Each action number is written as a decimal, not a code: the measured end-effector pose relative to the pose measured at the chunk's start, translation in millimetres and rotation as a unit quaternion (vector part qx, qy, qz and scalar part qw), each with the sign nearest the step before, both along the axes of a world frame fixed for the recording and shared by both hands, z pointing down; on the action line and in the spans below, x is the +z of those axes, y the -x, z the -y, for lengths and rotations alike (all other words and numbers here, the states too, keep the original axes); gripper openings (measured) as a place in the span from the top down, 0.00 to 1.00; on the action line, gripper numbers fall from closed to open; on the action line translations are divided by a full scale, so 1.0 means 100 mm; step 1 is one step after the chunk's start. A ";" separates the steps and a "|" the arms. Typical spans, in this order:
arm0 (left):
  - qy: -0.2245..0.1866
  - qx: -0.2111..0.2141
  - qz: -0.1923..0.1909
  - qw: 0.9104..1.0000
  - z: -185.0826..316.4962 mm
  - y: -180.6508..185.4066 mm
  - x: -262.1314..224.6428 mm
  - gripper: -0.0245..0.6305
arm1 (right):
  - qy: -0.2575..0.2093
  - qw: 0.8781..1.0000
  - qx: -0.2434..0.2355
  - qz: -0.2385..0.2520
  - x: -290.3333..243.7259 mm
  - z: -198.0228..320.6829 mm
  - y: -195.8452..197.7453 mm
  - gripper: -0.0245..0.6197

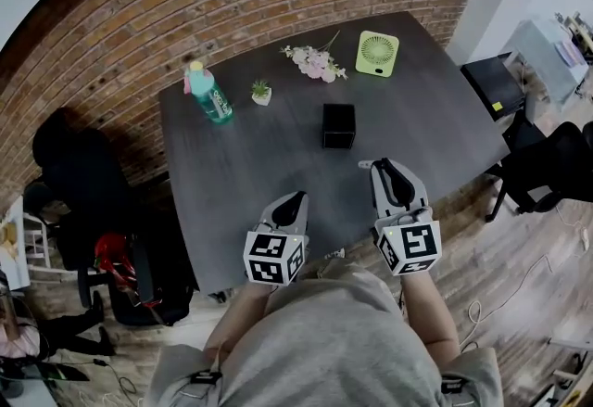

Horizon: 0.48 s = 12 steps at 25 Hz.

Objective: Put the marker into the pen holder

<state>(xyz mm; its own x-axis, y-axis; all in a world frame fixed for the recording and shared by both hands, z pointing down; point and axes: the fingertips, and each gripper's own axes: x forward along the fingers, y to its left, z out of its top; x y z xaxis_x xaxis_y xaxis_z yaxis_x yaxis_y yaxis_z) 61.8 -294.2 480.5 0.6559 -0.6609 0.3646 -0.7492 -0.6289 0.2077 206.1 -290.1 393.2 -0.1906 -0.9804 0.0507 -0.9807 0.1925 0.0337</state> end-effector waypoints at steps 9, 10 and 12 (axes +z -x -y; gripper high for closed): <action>0.013 -0.027 0.006 1.000 0.32 -0.07 0.07 0.93 | 0.000 0.999 -0.036 -0.004 0.01 0.65 -0.07 0.85; 0.014 -0.030 0.007 0.999 0.35 -0.07 0.08 0.93 | 0.001 0.999 -0.039 -0.004 0.03 0.71 -0.08 0.85; 0.016 -0.037 0.008 0.999 0.39 -0.07 0.10 0.93 | 0.006 0.999 -0.044 -0.004 0.09 0.84 -0.10 0.85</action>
